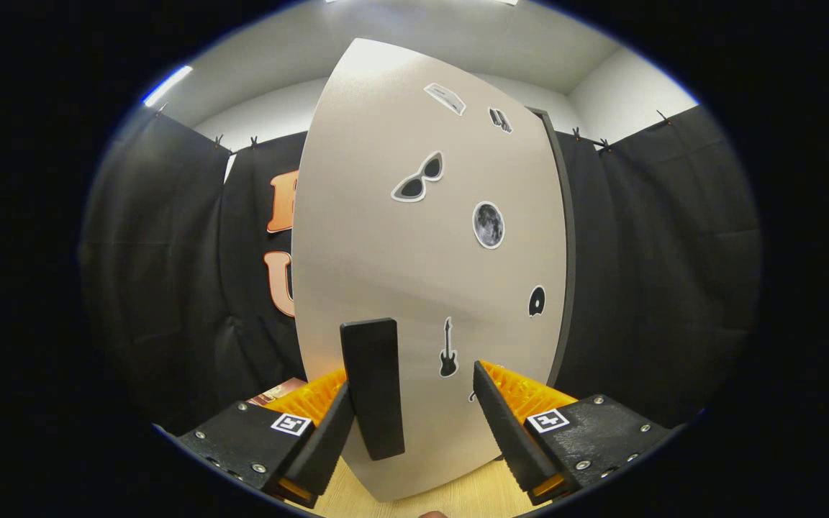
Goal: Open the shoe cabinet door, grab the shoes and put them into the shoe cabinet, then close the shoe cabinet door.
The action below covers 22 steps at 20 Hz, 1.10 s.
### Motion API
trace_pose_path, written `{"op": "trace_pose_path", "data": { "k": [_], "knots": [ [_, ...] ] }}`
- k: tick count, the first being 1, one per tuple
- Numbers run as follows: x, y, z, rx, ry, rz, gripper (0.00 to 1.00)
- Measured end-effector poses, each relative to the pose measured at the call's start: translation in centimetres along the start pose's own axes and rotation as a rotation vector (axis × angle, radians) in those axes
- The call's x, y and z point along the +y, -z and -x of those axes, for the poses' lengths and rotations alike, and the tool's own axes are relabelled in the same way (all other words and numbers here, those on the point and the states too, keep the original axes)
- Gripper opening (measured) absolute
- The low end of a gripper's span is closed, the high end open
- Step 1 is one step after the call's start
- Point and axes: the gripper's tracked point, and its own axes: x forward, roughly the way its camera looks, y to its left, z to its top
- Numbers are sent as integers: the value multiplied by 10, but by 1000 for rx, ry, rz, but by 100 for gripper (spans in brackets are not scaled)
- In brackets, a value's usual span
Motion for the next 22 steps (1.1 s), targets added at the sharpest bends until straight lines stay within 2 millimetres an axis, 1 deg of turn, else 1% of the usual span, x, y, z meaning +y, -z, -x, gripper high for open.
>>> {"op": "trace_pose_path", "data": {
  "k": [2, 4, 5, 6, 8, 10, 12, 14, 17, 18, 22],
  "knots": [
    [1, 1, 0, 3, -1, 1, 92],
    [7, 4, 1, 14, -23, 23, 92],
    [1, 4, 0, 16, -10, 36, 92],
    [2, 1, -3, 6, -18, 15, 93],
    [17, 2, -14, 29, -57, -36, 95],
    [33, 3, -23, 38, -69, -33, 95],
    [40, 0, -37, 39, -59, -28, 95],
    [44, -1, -44, 40, -62, -37, 95],
    [43, -1, -48, 35, -65, -47, 95],
    [46, -2, -49, 34, -71, -46, 95],
    [57, -2, -41, 26, -83, -23, 95]
  ]
}}
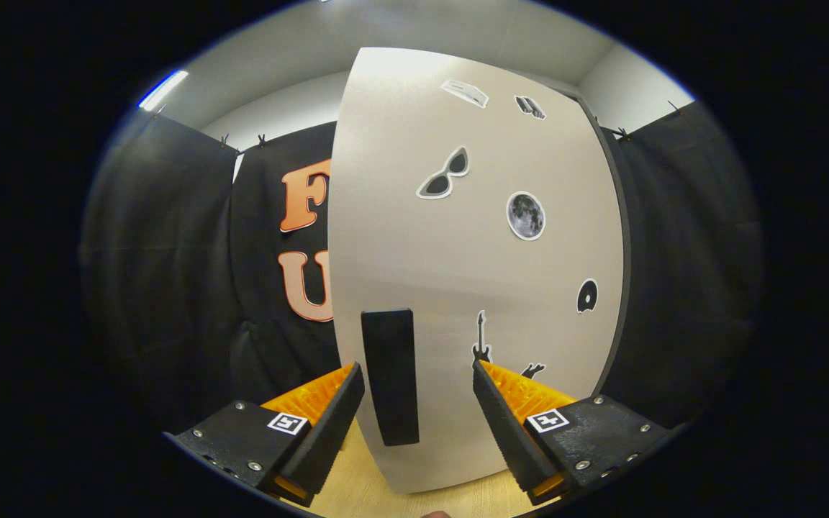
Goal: Open the shoe cabinet door, grab the shoes and put them into the shoe cabinet, then close the shoe cabinet door.
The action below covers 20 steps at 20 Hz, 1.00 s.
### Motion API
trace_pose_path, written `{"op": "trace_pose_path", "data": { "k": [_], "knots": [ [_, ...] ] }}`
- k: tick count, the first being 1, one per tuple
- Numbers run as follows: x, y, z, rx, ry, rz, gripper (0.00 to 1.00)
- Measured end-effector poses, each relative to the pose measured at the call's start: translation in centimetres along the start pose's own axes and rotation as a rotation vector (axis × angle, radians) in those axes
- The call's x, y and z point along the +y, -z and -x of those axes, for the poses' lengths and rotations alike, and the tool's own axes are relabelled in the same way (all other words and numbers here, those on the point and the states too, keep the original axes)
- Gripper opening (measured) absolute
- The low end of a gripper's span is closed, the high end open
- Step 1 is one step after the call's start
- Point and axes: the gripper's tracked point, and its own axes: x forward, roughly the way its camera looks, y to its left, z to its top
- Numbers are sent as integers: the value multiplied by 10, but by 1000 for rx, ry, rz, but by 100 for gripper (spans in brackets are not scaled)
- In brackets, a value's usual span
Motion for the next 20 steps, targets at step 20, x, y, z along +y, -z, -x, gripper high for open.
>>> {"op": "trace_pose_path", "data": {
  "k": [20],
  "knots": [
    [-36, -36, 139, -68, 76, 22, 95]
  ]
}}
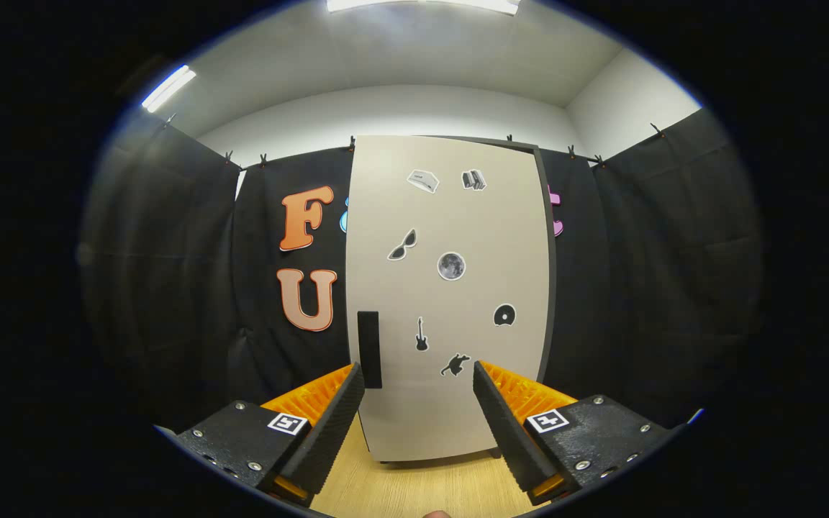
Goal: Open the shoe cabinet door, grab the shoes and put them into the shoe cabinet, then close the shoe cabinet door.
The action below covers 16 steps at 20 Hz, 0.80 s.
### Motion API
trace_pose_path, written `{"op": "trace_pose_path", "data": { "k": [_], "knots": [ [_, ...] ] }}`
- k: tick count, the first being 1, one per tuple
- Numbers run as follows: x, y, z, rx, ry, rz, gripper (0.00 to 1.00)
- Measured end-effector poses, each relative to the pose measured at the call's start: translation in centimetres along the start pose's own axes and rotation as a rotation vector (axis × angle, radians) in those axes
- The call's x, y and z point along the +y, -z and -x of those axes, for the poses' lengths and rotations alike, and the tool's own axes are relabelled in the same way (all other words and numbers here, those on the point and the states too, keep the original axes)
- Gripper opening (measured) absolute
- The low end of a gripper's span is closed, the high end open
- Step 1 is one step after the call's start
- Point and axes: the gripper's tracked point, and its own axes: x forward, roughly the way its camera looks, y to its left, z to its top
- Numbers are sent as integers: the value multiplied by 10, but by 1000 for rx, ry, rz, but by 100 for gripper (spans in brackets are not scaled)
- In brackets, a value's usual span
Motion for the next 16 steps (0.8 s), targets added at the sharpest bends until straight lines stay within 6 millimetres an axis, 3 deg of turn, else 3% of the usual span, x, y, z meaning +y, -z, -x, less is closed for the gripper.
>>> {"op": "trace_pose_path", "data": {
  "k": [8, 16],
  "knots": [
    [-22, 9, 60, 12, 10, -29, 95],
    [-34, 11, 93, -2, 10, -34, 95]
  ]
}}
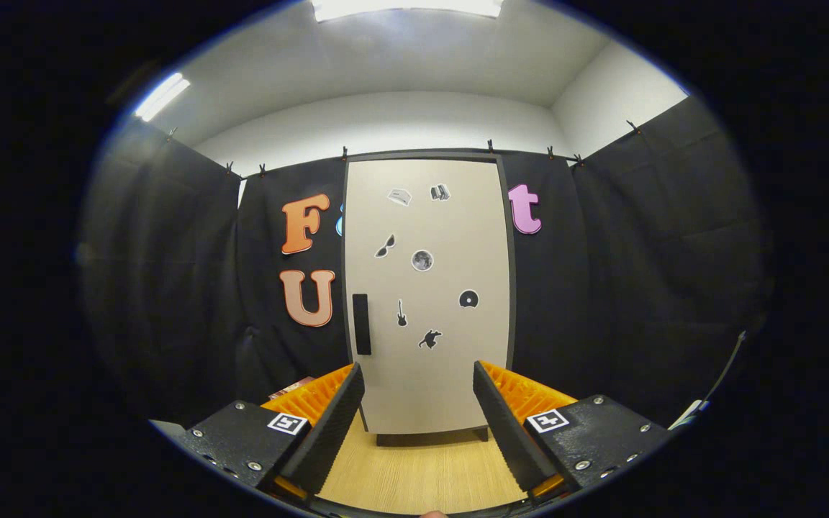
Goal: Open the shoe cabinet door, grab the shoes and put them into the shoe cabinet, then close the shoe cabinet door.
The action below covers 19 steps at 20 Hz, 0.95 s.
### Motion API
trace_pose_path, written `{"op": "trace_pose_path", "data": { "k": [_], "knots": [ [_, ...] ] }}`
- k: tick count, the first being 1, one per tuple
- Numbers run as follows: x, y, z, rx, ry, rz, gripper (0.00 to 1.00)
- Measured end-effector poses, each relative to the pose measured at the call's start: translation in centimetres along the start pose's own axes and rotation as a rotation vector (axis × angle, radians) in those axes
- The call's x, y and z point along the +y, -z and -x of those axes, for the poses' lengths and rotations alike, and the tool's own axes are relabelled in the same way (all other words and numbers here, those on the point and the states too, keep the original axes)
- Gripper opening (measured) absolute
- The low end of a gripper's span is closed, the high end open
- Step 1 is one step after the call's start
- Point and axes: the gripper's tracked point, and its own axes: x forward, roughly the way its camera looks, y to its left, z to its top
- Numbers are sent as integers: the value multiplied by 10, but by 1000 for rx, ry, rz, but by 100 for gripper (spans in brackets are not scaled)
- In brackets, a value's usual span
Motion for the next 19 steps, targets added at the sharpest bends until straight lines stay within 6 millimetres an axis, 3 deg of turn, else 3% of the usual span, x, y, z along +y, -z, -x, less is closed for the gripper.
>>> {"op": "trace_pose_path", "data": {
  "k": [7, 19],
  "knots": [
    [-2, 6, 10, 9, -4, -3, 95],
    [-4, 7, 11, 14, 8, -6, 95]
  ]
}}
